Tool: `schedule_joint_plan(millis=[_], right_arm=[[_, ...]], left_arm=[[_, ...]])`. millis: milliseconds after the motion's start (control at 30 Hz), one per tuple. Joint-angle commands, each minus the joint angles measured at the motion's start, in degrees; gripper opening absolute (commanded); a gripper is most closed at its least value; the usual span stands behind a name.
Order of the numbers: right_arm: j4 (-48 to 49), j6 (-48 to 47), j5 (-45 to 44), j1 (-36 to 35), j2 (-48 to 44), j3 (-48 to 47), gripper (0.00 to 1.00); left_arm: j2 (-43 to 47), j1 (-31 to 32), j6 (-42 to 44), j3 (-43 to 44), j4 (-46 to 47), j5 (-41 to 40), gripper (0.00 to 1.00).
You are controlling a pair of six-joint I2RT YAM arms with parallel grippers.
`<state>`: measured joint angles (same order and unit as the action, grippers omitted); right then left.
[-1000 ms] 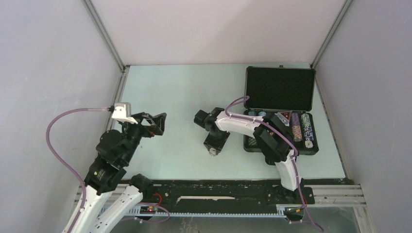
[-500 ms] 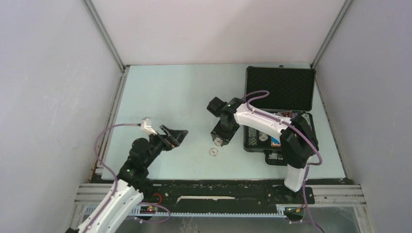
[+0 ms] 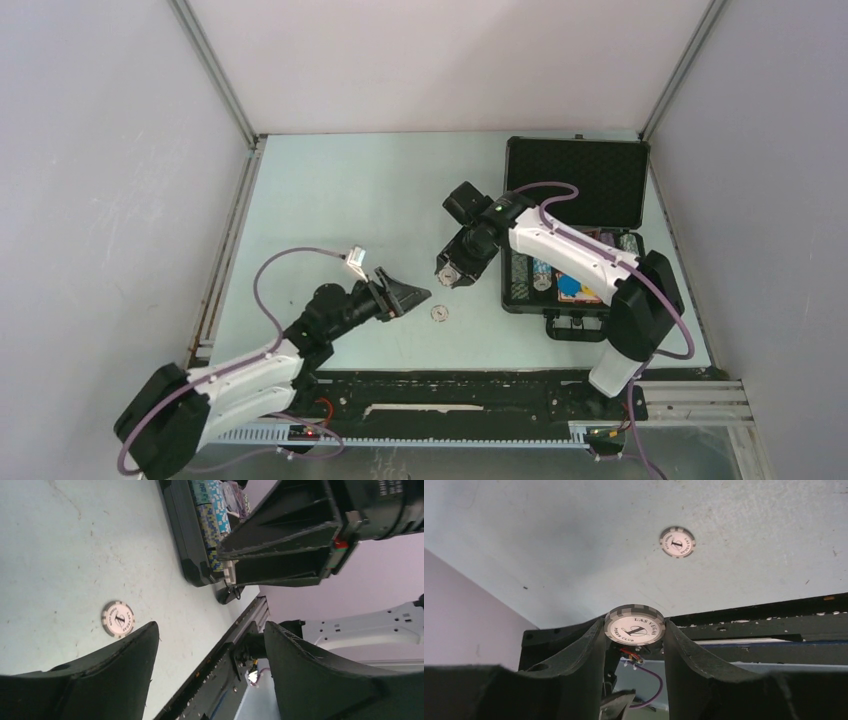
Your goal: Pack up texas hold em set
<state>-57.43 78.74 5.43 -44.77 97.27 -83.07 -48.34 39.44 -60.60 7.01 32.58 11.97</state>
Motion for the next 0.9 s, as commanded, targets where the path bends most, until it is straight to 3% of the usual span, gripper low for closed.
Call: schedule_joint_plan(millis=[0,300,433,667,867], right_arm=[[1.3,2.74,0.04,-0.29,-4.91,-0.08,0.0],[1.28,3.19,0.94,-0.92,-5.81,0.09,0.0],[0.49,3.6,0.08,-0.74,-6.35,0.04,0.0],[0.4,3.96,-1.46,-0.49,-8.5,0.95,0.0],[0.51,3.93,-2.22,0.18,-10.42,1.98,0.0]], left_arm=[[-5.77,2.73,0.29,4.85,11.82,-4.42,0.8],[-13.58,5.86,3.16,10.3,16.74,-7.21,0.62],[-15.84,6.59,3.18,11.68,17.21,-8.39,0.47],[-16.45,7.28,4.12,13.11,15.13,-10.07,0.3],[-17.67,7.81,5.05,15.84,13.03,-9.95,0.26]])
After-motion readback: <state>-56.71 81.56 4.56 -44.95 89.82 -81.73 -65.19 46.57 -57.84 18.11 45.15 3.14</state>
